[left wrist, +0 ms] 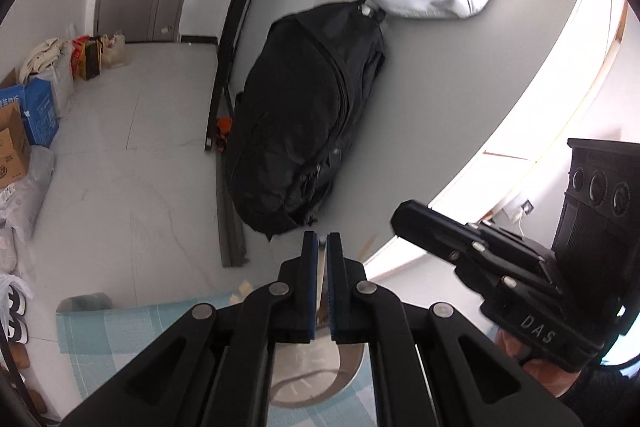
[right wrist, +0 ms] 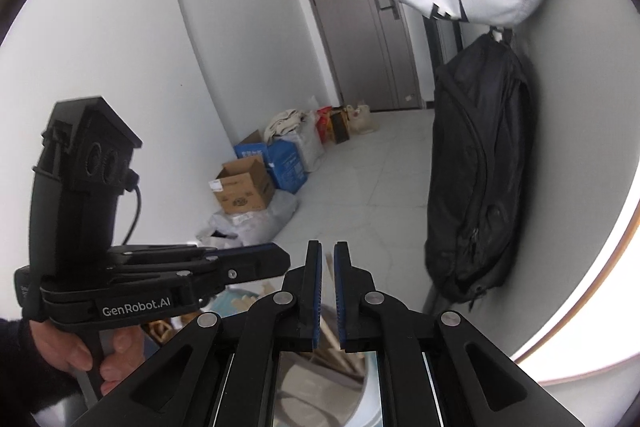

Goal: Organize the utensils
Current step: 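Withdraw both grippers from the holder back toward the cloth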

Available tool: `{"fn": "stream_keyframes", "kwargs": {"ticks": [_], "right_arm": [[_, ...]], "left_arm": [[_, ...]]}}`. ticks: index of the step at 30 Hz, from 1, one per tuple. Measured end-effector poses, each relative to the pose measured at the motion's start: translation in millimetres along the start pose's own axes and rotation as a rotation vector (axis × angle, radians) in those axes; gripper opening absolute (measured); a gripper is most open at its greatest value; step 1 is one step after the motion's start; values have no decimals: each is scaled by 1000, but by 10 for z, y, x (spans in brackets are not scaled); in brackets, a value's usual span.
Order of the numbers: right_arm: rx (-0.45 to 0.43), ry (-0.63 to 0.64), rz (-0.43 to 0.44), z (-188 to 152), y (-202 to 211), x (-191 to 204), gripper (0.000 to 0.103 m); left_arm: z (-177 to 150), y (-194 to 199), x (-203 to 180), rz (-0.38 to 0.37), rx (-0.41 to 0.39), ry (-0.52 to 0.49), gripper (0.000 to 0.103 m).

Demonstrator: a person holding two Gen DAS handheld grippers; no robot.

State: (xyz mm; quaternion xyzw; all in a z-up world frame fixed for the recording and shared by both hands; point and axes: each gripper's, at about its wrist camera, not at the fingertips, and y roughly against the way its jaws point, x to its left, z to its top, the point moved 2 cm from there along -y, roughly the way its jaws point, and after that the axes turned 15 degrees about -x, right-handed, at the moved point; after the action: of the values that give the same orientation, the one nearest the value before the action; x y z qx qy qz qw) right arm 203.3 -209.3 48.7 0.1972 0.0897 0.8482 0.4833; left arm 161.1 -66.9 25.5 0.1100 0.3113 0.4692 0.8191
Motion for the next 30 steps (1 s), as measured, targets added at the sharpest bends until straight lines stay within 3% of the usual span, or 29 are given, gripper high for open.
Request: {"fn": "stream_keyframes", "kwargs": {"ticks": [2,4,6,10,13,15,19,23,27,30], "right_arm": [[-12,-10,-34,-5,93,-15,8],[-26,-34,-55,1,180,-43,15],[-45,-74,-80,-6,289,-87,25],[-61,-96,-107,-24,437,-78,30],[-66,-98,-113,-50,526,-32,41],[-70,-89,-110,-70,597,34,41],[-76,-84,-107,-117,695,162,49],[-79,-77,-103,-186,790,305,63],[-43,-70,-81,-327,801,445,63],[-14,-58,-72,-483,809,551,63]], "left_arm": [[-7,37,19,18,6,-8,8],[-8,127,48,50,-16,-10,43],[-5,242,96,65,-56,11,56],[-14,417,182,94,-92,39,57],[-37,524,227,137,-108,46,57],[-64,570,256,157,-120,60,57],[-156,721,254,211,-147,54,63],[-242,839,256,230,-159,46,64],[-385,950,268,240,-164,44,65],[-499,1009,288,252,-161,36,74]]}}
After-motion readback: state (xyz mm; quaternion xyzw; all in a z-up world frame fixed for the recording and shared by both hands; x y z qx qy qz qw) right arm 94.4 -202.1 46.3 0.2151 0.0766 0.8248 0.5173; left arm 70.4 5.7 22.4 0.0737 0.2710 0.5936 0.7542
